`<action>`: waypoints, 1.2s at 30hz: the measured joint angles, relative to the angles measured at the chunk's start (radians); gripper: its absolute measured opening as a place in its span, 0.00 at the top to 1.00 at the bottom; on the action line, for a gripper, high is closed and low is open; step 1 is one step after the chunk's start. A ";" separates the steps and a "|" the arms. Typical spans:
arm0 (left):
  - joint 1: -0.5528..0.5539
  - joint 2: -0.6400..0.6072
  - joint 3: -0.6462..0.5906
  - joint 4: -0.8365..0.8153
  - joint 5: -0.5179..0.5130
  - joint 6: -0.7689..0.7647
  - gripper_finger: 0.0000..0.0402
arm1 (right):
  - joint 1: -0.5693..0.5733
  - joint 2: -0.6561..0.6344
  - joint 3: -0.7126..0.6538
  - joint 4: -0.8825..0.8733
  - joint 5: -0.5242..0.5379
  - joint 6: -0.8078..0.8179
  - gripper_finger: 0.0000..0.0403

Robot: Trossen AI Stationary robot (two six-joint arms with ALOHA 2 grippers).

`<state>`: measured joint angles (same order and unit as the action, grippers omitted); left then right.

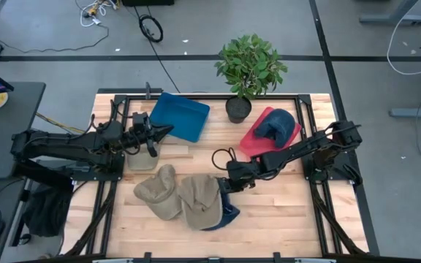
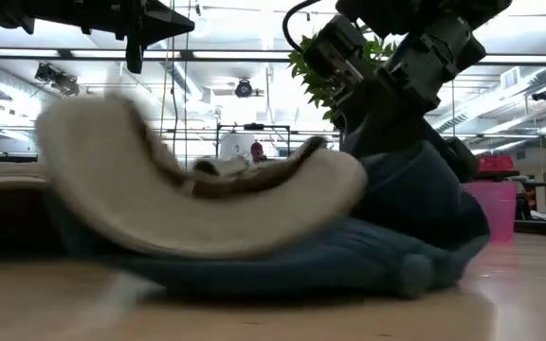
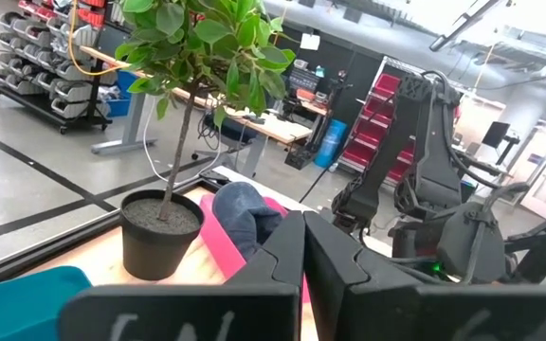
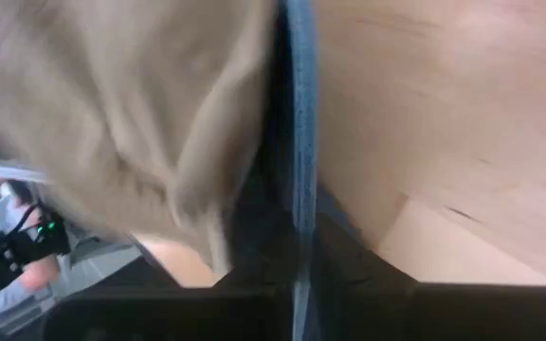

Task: Pick & Place hat
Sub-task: Put the blue cap into the red bin

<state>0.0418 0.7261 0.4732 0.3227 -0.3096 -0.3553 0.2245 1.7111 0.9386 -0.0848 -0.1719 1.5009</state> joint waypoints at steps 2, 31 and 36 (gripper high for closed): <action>0.000 0.000 0.000 0.000 0.000 0.000 0.98 | 0.000 -0.003 0.000 0.023 -0.004 0.002 0.95; 0.000 0.000 0.000 0.018 0.000 -0.054 0.98 | -0.002 -0.058 0.326 -0.336 0.400 -0.684 0.99; 0.000 0.000 0.000 0.017 0.000 -0.054 0.98 | -0.005 -0.058 0.400 -0.419 0.509 -0.868 0.99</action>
<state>0.0418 0.7261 0.4732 0.3401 -0.3096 -0.4091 0.2197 1.6531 1.3390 -0.5040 0.3368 0.6331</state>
